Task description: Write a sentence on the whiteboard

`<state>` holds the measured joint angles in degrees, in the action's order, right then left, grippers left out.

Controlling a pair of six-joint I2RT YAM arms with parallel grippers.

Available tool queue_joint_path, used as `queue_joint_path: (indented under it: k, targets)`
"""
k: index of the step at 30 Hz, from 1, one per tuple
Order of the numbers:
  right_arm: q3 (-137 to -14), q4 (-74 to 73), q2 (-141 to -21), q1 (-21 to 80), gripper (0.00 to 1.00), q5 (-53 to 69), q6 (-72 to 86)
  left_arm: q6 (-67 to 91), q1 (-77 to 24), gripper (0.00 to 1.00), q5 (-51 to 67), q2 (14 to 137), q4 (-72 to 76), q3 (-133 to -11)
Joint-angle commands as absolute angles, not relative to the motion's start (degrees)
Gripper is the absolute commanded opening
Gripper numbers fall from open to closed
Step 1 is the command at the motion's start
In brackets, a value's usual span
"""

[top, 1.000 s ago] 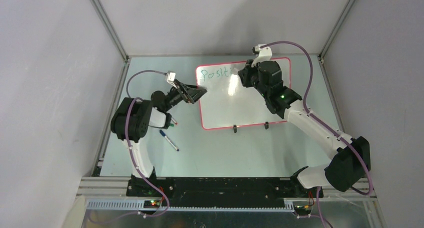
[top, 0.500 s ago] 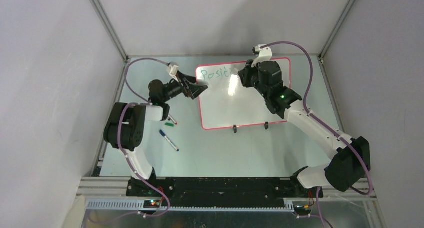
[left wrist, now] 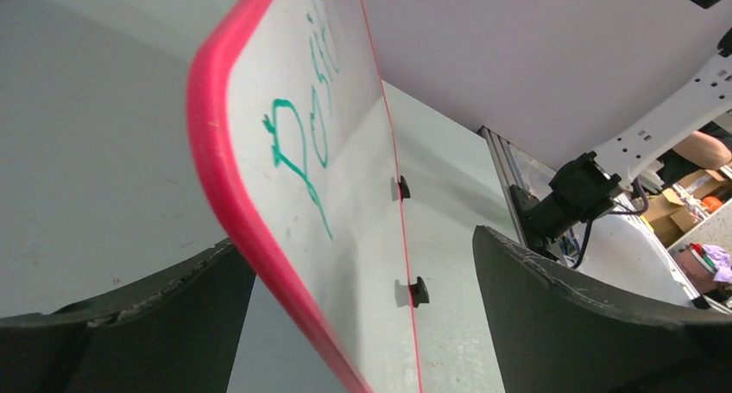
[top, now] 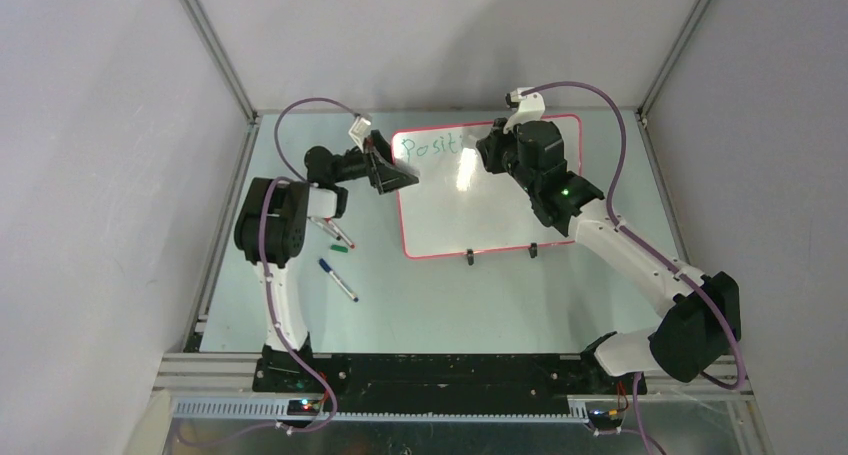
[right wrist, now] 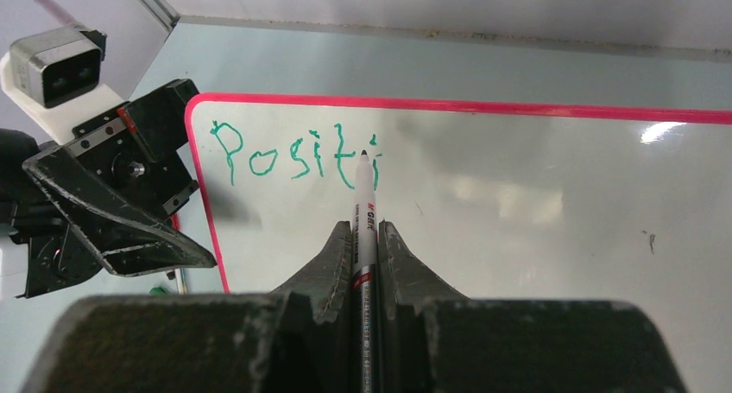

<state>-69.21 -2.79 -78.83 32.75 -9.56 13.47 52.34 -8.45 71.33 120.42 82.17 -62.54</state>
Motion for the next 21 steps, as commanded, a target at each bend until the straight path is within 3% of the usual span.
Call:
queue_joint_path:
  k: [1,21]
  targets:
    - [-69.53,-0.61,-78.86,32.6,0.0,-9.17,13.7,52.79,-7.02,0.98,73.27,116.09,87.86,-60.99]
    - [-69.55,1.11,-79.75,32.61,0.0,-8.61,13.92,31.16,-2.53,0.99,70.98,113.7,87.98,-60.63]
